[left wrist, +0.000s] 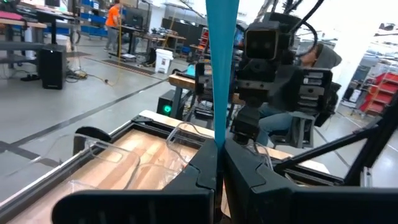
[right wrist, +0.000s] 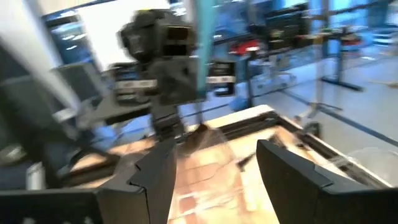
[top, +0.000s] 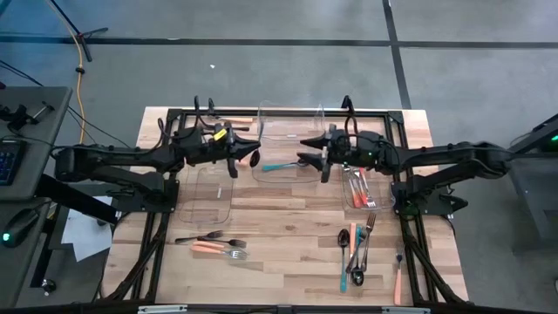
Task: Sort silverware by color (type)
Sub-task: Put the blue spoon into the middle transparent bin
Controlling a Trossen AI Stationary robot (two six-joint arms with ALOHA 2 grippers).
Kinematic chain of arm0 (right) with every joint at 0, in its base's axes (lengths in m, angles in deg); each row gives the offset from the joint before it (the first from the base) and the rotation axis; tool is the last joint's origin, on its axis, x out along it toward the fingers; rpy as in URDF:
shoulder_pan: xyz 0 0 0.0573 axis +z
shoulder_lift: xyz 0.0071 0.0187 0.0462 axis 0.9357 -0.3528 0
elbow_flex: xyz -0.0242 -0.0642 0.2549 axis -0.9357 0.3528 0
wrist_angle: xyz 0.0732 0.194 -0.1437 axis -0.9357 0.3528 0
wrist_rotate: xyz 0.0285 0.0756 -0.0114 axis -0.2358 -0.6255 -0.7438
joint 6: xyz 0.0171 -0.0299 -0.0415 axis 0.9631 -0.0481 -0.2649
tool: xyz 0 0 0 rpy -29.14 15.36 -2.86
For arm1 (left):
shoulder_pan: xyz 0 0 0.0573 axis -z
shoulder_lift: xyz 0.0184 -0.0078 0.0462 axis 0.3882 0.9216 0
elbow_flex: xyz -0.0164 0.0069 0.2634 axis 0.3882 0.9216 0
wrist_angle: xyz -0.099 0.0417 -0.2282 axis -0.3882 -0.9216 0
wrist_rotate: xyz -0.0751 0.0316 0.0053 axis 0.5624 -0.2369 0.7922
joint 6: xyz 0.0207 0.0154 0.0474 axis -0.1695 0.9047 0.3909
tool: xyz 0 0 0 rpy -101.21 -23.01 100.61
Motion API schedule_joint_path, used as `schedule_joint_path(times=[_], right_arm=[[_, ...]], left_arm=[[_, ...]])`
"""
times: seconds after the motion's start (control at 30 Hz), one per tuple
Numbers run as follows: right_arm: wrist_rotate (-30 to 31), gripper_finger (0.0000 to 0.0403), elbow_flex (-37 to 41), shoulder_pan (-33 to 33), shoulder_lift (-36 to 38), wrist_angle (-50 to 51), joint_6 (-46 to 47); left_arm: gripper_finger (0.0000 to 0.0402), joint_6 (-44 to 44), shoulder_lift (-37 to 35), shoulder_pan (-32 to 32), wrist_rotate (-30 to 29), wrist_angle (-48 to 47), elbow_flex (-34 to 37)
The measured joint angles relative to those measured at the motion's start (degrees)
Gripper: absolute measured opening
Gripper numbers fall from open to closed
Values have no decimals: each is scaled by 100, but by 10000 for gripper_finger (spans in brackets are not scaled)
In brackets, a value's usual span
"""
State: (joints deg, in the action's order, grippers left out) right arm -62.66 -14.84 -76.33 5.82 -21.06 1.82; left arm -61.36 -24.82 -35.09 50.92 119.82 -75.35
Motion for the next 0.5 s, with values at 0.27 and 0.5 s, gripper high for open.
schedule_joint_path(times=[0.27, 0.5], right_arm=[[145, 206, -731, 3, -857, -91, -277], [389, 206, -1241, -76, -1305, 168, -120]], left_arm=[[0, 209, 1016, 144, -20, -29, -608], [0, 298, 1422, 139, -290, 9, -937]])
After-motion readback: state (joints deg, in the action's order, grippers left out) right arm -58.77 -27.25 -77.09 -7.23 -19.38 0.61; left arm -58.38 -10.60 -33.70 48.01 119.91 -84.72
